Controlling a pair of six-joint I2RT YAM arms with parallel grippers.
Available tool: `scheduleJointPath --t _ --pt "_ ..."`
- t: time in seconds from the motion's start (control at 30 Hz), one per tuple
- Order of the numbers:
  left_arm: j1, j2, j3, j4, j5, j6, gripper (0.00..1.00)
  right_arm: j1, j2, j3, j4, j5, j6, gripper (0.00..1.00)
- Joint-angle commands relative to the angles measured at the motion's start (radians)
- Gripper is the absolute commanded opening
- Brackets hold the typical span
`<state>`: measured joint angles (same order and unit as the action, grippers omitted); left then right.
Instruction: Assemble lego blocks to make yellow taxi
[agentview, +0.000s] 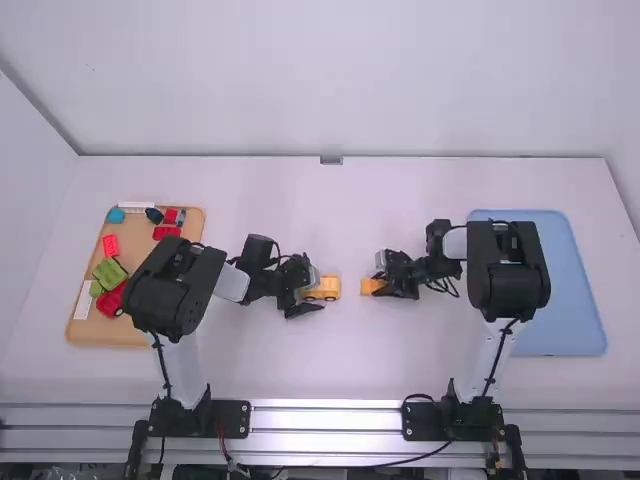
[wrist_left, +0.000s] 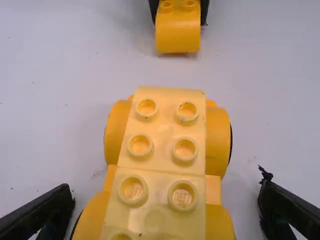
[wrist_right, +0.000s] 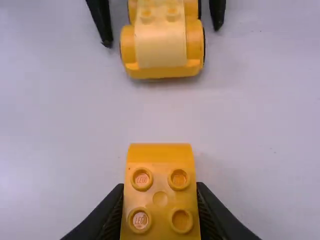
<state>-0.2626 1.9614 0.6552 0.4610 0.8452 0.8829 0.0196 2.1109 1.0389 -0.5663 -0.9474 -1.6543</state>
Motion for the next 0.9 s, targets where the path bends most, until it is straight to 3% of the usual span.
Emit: scheduleJointPath --t 0.0,0.23,0.37,0.4,0.57,0.8,0.87 --pt "-0.003 0.016 -0.008 -0.002 0.069 -0.003 0.90 0.013 -0.034 0.079 -0.070 -0.038 0.005 0.33" --pt "-0.012 0.019 -0.008 0.000 0.048 0.004 0.70 0.072 -0.109 0.201 -0.228 -0.039 0.009 0.28" --pt "-0.012 0.019 -0.008 0.000 0.028 0.005 0.59 0.106 -0.163 0.195 -0.186 -0.019 0.078 0.25" --pt "-0.012 0.019 -0.008 -0.001 0.030 0.004 0.56 0.122 -0.194 0.182 -0.110 0.027 0.206 0.24" --pt "-0.012 0.019 -0.008 -0.008 0.030 0.049 0.54 0.161 -0.270 0.101 0.085 0.142 0.440 0.22" --pt "-0.012 0.019 -0.008 -0.011 0.029 0.092 0.52 0.201 -0.301 -0.108 0.384 0.003 0.521 0.22" --pt "-0.011 0.019 -0.009 -0.011 0.030 0.102 0.58 0.220 -0.301 -0.175 0.516 -0.028 0.589 0.24"
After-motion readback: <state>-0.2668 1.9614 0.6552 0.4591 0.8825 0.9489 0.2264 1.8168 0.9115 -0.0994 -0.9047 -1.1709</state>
